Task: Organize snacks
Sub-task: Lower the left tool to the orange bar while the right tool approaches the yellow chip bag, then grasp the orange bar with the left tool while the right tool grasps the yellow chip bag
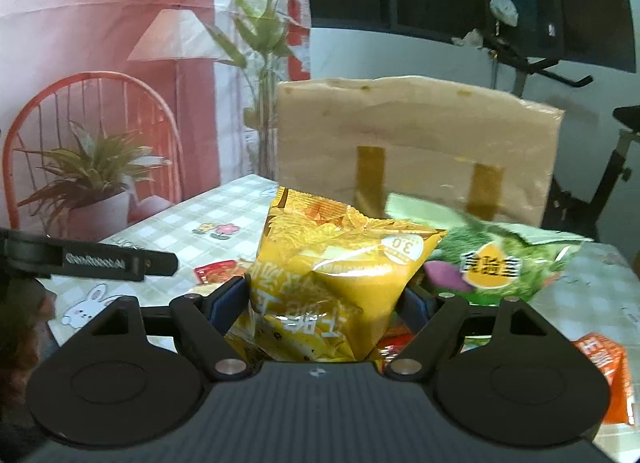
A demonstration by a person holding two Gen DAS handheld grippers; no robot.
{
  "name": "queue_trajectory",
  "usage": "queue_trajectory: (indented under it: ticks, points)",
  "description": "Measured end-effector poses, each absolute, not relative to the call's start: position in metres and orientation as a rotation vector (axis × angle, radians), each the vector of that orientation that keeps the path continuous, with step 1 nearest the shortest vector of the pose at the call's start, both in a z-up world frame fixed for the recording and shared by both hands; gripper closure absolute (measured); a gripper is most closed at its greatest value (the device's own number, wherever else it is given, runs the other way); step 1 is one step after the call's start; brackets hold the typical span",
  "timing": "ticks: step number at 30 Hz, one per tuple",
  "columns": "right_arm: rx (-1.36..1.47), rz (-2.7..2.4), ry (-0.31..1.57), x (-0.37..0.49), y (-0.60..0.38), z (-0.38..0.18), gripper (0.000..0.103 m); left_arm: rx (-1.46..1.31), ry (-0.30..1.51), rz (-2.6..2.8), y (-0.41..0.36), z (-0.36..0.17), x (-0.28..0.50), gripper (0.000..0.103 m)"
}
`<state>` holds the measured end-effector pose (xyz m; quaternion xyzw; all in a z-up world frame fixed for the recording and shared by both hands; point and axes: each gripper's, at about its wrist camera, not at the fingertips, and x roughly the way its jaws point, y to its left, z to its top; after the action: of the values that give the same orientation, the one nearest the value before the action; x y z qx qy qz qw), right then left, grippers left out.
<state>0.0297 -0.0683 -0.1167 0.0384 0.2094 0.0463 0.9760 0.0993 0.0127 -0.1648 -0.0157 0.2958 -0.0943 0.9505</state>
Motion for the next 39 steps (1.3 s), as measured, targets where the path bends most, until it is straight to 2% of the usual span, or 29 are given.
queue_trajectory:
  ticks: [7,16,17,18,19,27,39]
  points:
    - [0.100,0.052,0.409,0.027,-0.082,-0.119,0.022,0.004,0.670,-0.261,-0.011,-0.192,0.127,0.036]
    - [0.102,0.046,0.415,0.027,-0.086,-0.123,0.022,0.086,0.668,-0.282,-0.031,-0.206,0.124,0.036]
    - [0.099,0.041,0.415,0.027,-0.086,-0.123,0.022,0.092,0.669,-0.279,-0.031,-0.207,0.124,0.039]
    - [0.098,0.038,0.415,0.027,-0.086,-0.123,0.022,0.100,0.672,-0.278,-0.031,-0.208,0.125,0.056]
    - [0.098,0.036,0.416,0.027,-0.086,-0.123,0.022,0.104,0.680,-0.293,-0.030,-0.209,0.125,0.061]
    - [0.109,0.045,0.401,0.026,-0.087,-0.122,0.022,0.073,0.636,-0.311,-0.018,-0.192,0.107,0.062]
    - [0.065,0.054,0.304,0.015,-0.089,-0.105,0.023,-0.044,0.488,-0.239,0.011,-0.137,0.098,0.062]
